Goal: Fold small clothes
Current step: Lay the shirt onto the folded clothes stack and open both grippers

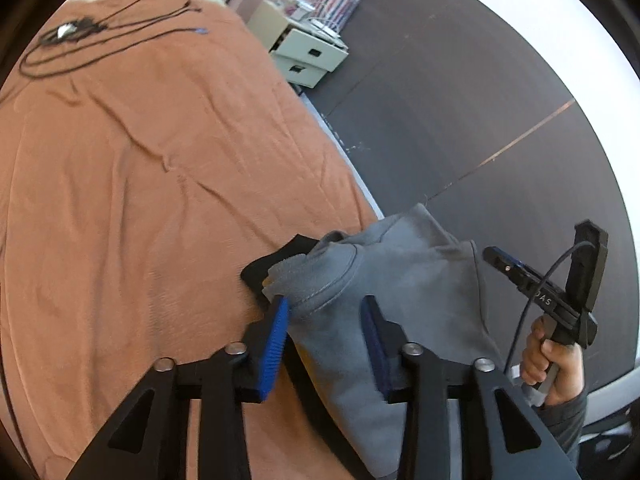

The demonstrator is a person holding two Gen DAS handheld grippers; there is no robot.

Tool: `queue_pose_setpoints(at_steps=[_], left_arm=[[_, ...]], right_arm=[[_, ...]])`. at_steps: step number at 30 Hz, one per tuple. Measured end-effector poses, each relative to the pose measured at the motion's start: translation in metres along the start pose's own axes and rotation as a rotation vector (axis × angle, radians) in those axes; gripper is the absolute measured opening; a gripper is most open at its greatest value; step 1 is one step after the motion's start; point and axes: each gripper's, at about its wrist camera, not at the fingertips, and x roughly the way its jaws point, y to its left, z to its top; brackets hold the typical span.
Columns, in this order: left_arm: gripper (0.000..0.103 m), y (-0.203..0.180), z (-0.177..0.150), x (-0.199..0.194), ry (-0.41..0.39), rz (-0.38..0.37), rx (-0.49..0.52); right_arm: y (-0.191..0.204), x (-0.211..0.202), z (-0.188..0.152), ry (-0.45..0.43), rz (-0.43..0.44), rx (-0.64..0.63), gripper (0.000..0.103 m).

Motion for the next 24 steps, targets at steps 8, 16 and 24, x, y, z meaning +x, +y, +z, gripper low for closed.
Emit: queue_pose_setpoints(at_steps=[8, 16, 24], left_arm=[[0.034, 0.011, 0.017, 0.032, 0.038, 0.045, 0.026], [0.045, 0.027, 0.018, 0.066, 0.076, 0.097, 0.021], [0.054, 0.038, 0.013, 0.052, 0.064, 0.086, -0.038]], right_arm=[[-0.003, 0.047, 0.010, 0.109, -0.058, -0.063, 0.017], [-0.028, 0.108, 0.032, 0.174, -0.080, -0.038, 0.017], [-0.030, 0.125, 0.055, 0.191, -0.077, 0.010, 0.017]])
